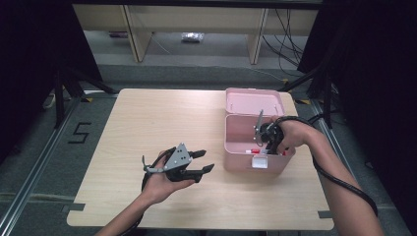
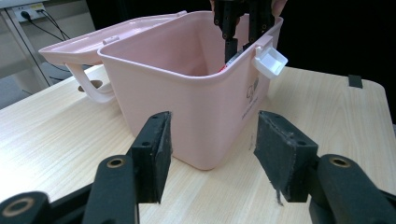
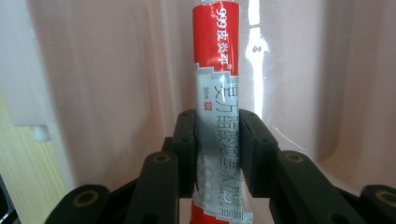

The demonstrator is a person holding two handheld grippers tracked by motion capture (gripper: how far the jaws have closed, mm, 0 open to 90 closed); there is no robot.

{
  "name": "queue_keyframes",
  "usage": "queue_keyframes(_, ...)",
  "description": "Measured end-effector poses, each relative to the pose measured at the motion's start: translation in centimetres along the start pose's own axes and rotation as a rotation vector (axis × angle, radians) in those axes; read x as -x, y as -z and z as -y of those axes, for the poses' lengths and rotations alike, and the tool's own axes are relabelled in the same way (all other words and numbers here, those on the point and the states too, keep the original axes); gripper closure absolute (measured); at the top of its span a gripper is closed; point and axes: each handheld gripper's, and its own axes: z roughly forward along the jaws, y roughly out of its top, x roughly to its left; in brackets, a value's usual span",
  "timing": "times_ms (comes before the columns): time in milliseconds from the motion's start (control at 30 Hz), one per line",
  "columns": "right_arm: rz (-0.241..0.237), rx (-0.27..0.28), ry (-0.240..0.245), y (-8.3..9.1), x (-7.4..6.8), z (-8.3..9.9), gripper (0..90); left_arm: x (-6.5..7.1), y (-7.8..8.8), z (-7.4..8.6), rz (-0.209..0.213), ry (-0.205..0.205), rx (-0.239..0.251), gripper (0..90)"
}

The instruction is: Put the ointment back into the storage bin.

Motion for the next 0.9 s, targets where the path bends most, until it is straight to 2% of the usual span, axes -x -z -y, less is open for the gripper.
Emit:
queue_keyframes(33,-0.006,-0.011,-0.030,0.1,-0.2,-0.1,71.2,0.0,0.0,0.0,0.001,-0.001,0.000,45.2)
queue_keyframes(167,-0.002,-0.009,-0.031,0.0,-0.2,0.0,71.2,0.0,0.0,0.0,0.000,-0.002,-0.001,45.2)
queue_keyframes(200,-0.005,-0.014,-0.046,0.0,-0.2,0.0,71.2,0.0,0.0,0.0,0.000,-0.003,-0.002,45.2)
queue_keyframes(367,-0.016,-0.010,-0.035,0.0,-0.1,0.0,71.1,0.0,0.0,0.0,-0.001,-0.002,-0.002,45.1)
queue_keyframes(400,-0.010,0.001,-0.016,-0.1,0.1,0.1,71.1,-0.1,0.0,0.0,-0.001,-0.003,-0.002,45.1)
queue_keyframes(433,-0.005,0.004,-0.023,-0.1,0.1,0.1,70.9,-0.1,0.0,0.0,0.000,-0.006,-0.001,45.1)
queue_keyframes(467,-0.004,-0.003,-0.055,0.0,-0.1,0.0,70.5,-0.1,0.0,0.0,0.005,-0.007,0.008,45.1)
queue_keyframes(500,-0.016,-0.002,-0.066,0.0,-0.1,0.0,68.6,-0.1,-0.1,0.0,0.009,-0.005,0.012,45.1)
queue_keyframes(533,-0.019,-0.009,-0.129,0.2,-0.2,0.1,62.3,-0.1,0.0,-0.1,0.001,-0.006,0.001,45.1)
queue_keyframes(567,-0.019,-0.009,-0.129,0.2,-0.2,0.1,62.3,-0.1,-0.1,0.0,0.009,-0.005,0.012,45.1)
queue_keyframes(600,-0.015,-0.010,-0.138,0.3,-0.2,0.1,60.7,0.0,0.0,0.0,-0.001,-0.002,-0.001,45.1)
queue_keyframes(733,-0.007,-0.002,-0.149,0.7,0.0,0.4,61.1,-0.1,-0.1,0.0,0.003,-0.007,-0.001,45.1)
queue_keyframes(767,0.006,0.000,-0.169,0.8,-0.2,0.4,61.7,0.0,-0.1,0.0,0.004,-0.006,0.000,45.1)
queue_keyframes(800,0.004,0.011,-0.155,0.8,-0.1,0.5,62.1,0.0,-0.1,0.0,0.004,-0.005,0.001,45.1)
queue_keyframes(833,0.028,0.007,-0.119,0.9,0.2,0.6,63.2,0.0,-0.1,0.0,0.006,-0.006,0.002,45.1)
queue_keyframes(867,0.028,0.009,-0.114,1.0,0.2,0.7,65.0,0.0,-0.1,0.0,0.005,-0.002,0.002,45.3)
queue_keyframes(900,0.024,0.006,-0.145,1.1,0.1,0.7,66.6,0.1,-0.1,-0.1,0.002,-0.001,-0.003,45.3)
